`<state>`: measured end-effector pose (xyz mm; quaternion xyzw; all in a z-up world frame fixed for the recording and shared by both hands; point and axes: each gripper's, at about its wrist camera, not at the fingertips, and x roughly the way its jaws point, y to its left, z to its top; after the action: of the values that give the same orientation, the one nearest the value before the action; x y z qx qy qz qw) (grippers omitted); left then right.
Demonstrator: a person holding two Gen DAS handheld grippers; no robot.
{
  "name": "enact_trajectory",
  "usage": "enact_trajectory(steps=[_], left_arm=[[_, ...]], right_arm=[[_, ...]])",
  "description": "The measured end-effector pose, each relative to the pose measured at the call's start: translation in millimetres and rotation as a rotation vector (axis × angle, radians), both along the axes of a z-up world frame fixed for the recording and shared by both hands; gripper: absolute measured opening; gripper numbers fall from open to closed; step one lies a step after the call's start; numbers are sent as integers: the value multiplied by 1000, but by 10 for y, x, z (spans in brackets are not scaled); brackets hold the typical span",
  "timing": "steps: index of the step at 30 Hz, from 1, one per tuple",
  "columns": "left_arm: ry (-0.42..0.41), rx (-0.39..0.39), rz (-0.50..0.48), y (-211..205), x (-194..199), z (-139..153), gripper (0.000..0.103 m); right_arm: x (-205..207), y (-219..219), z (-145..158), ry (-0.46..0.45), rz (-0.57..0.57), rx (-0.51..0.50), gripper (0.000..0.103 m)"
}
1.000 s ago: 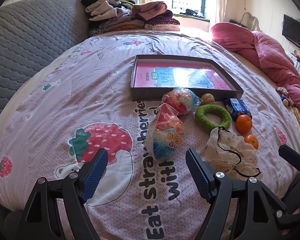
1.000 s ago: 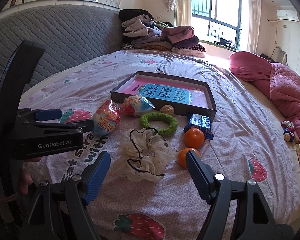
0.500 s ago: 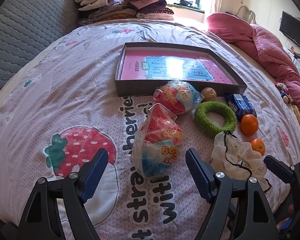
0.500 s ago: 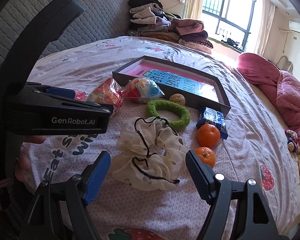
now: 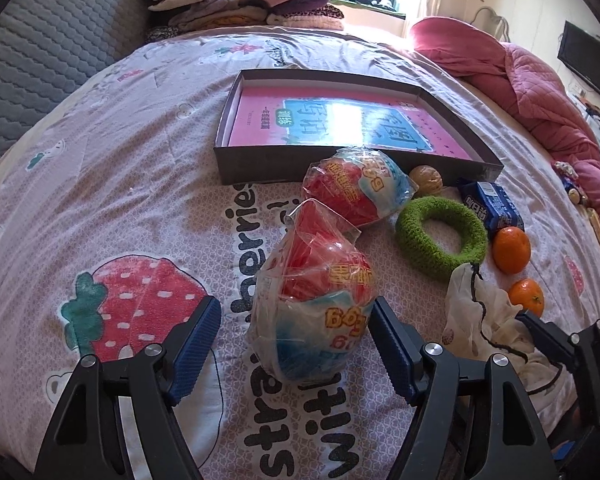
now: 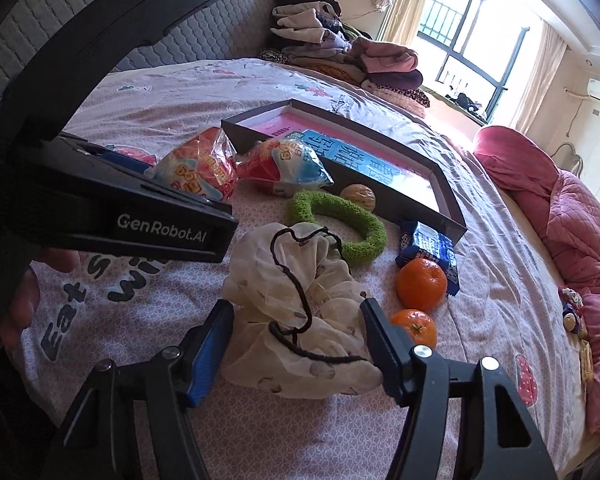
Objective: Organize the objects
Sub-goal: 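Grasp the candy egg bag with the left gripper while the right grasps the white scrunchie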
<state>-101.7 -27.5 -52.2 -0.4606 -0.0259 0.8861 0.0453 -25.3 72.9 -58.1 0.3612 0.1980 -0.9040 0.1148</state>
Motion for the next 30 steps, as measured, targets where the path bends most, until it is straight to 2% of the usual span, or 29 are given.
enact_trajectory(steps=[2, 4, 6, 15, 19, 26, 30], left_arm=[[-4, 5, 2, -13, -17, -19, 71], [-3, 2, -1, -16, -22, -32, 55], [2, -5, 5, -22, -18, -36, 51], [65, -11, 1, -18, 92, 79, 49], [98, 8, 5, -53, 156, 156, 49], [127, -11, 16, -93, 260, 233, 49], [143, -10, 26, -129, 310, 283, 49]], right_arm=[[5, -7, -15, 2, 6, 5, 54], [17, -16, -16, 8, 11, 5, 51], [26, -22, -15, 10, 18, 6, 49], [65, 30, 33, 5, 28, -44, 37], [80, 86, 75, -5, 33, -95, 32], [103, 211, 173, -39, 49, -230, 21], [133, 250, 220, -37, 57, -264, 15]])
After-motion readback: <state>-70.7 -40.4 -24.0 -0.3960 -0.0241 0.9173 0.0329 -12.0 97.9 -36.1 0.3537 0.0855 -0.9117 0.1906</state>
